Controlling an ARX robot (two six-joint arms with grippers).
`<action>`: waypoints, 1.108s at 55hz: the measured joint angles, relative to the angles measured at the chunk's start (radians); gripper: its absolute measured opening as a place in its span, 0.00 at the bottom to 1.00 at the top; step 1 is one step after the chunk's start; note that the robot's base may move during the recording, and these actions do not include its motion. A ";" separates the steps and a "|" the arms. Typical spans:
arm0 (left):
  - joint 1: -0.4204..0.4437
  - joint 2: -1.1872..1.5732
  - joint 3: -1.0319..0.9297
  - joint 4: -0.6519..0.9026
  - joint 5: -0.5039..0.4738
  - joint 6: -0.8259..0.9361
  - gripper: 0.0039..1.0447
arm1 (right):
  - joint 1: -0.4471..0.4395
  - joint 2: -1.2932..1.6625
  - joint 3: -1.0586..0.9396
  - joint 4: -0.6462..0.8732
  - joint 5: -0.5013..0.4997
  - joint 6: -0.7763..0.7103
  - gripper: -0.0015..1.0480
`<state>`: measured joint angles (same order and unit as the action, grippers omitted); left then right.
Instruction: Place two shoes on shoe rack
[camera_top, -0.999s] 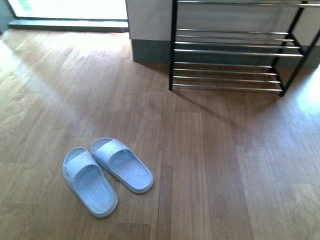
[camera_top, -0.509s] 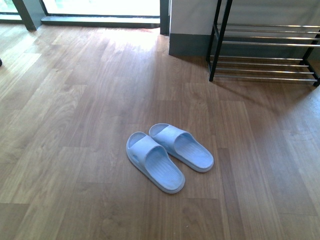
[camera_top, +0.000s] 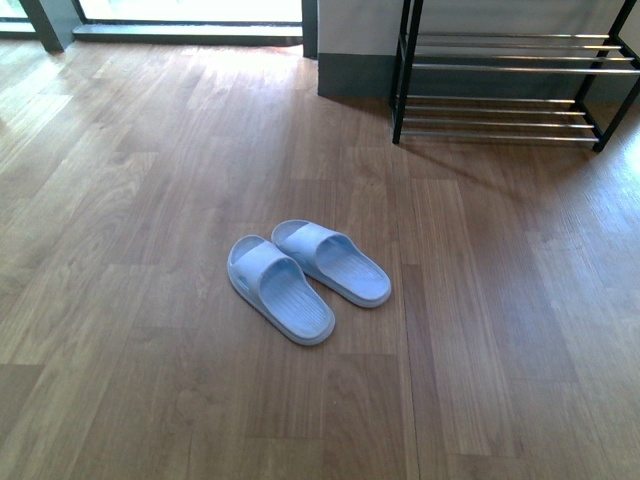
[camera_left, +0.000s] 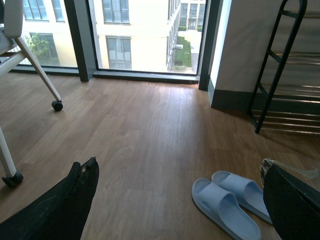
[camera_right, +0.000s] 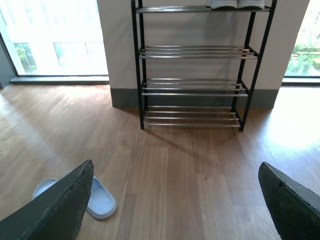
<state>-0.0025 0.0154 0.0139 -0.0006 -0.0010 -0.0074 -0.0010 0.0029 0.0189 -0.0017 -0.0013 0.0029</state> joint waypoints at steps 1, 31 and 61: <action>0.000 0.000 0.000 0.000 0.002 0.000 0.91 | 0.000 0.000 0.000 0.000 0.002 0.000 0.91; 0.000 0.000 0.000 0.000 0.001 0.000 0.91 | 0.000 0.000 0.000 0.000 0.002 0.000 0.91; 0.000 0.000 0.000 0.000 0.001 0.000 0.91 | 0.000 0.000 0.000 0.000 0.002 0.000 0.91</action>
<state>-0.0025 0.0154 0.0143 -0.0006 0.0002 -0.0074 -0.0010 0.0025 0.0189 -0.0017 0.0002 0.0029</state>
